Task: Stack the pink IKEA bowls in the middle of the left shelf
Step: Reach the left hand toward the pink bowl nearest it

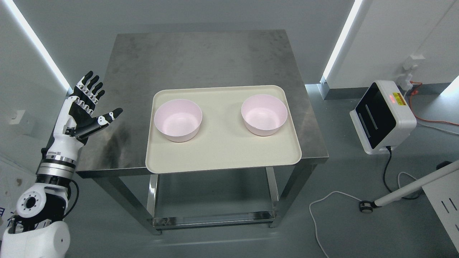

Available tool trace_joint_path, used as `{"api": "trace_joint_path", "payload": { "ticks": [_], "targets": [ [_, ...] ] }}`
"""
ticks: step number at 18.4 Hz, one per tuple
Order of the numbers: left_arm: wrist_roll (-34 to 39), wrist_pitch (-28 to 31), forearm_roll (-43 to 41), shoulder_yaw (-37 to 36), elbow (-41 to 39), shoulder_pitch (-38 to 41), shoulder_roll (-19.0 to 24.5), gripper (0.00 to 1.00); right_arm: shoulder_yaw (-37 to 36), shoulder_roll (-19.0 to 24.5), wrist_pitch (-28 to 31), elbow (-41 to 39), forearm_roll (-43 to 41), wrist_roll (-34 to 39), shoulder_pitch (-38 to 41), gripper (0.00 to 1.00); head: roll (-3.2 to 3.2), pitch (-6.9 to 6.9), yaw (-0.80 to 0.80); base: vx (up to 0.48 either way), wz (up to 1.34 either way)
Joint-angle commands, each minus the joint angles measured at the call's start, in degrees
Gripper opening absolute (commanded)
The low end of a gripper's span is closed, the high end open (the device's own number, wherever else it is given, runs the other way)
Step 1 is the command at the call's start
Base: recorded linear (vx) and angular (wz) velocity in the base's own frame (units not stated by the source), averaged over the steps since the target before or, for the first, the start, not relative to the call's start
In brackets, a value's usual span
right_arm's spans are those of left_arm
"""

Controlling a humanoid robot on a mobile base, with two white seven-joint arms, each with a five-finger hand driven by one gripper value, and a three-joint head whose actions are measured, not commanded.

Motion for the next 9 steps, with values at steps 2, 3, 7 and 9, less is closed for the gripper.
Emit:
{"api": "trace_joint_path", "payload": {
  "ticks": [2, 3, 7, 9],
  "targets": [
    [-1.03, 0.00, 0.00, -1.60, -1.06, 0.30, 0.97, 1.00, -0.70, -1.00, 0.09, -1.93, -1.82, 0.02, 1.67, 1.00, 0.00, 0.00, 0.00, 0.000, 0.00],
    [-1.82, 0.00, 0.00, -2.84, -1.06, -0.14, 0.88, 1.00, -0.70, -1.00, 0.00, -1.93, -1.82, 0.02, 1.67, 1.00, 0.00, 0.00, 0.00, 0.000, 0.00],
    [-4.46, 0.35, -0.69, -10.92, -0.45, -8.38, 3.76, 1.00, -0.70, -1.00, 0.00, -1.93, -1.82, 0.02, 1.67, 1.00, 0.00, 0.00, 0.00, 0.000, 0.00],
    [-6.12, 0.35, -2.89, -16.27, 1.47, -13.12, 8.07, 1.00, -0.70, -1.00, 0.09, -1.93, -1.82, 0.02, 1.67, 1.00, 0.00, 0.00, 0.00, 0.000, 0.00]
  ]
}}
